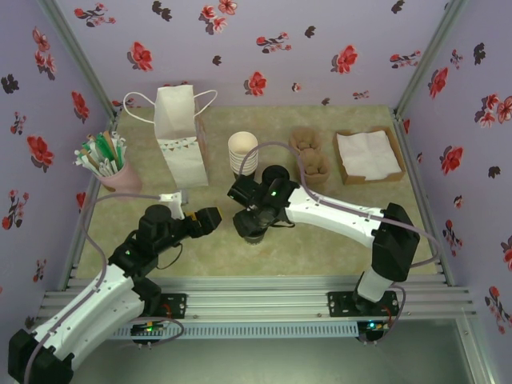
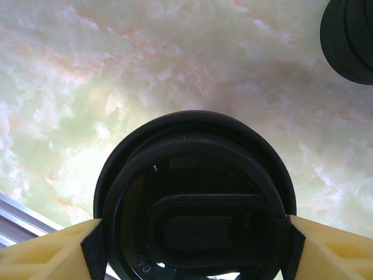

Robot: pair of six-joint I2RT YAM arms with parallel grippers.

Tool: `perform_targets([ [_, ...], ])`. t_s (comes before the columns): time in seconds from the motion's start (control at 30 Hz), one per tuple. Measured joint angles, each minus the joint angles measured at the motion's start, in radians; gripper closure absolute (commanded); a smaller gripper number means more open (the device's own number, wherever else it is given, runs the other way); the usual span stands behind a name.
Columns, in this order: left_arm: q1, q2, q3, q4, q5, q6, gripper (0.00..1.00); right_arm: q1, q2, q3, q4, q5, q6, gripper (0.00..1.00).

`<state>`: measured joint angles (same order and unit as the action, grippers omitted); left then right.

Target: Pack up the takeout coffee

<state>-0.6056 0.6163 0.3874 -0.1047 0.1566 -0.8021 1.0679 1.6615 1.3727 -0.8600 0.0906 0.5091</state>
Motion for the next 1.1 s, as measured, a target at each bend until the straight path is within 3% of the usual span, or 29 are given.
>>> perform_targets([
  [1.1, 0.0, 0.033, -0.013, 0.031, 0.0, 0.0, 0.01, 0.033, -0.004, -0.042, 0.041, 0.064, -0.008, 0.26],
])
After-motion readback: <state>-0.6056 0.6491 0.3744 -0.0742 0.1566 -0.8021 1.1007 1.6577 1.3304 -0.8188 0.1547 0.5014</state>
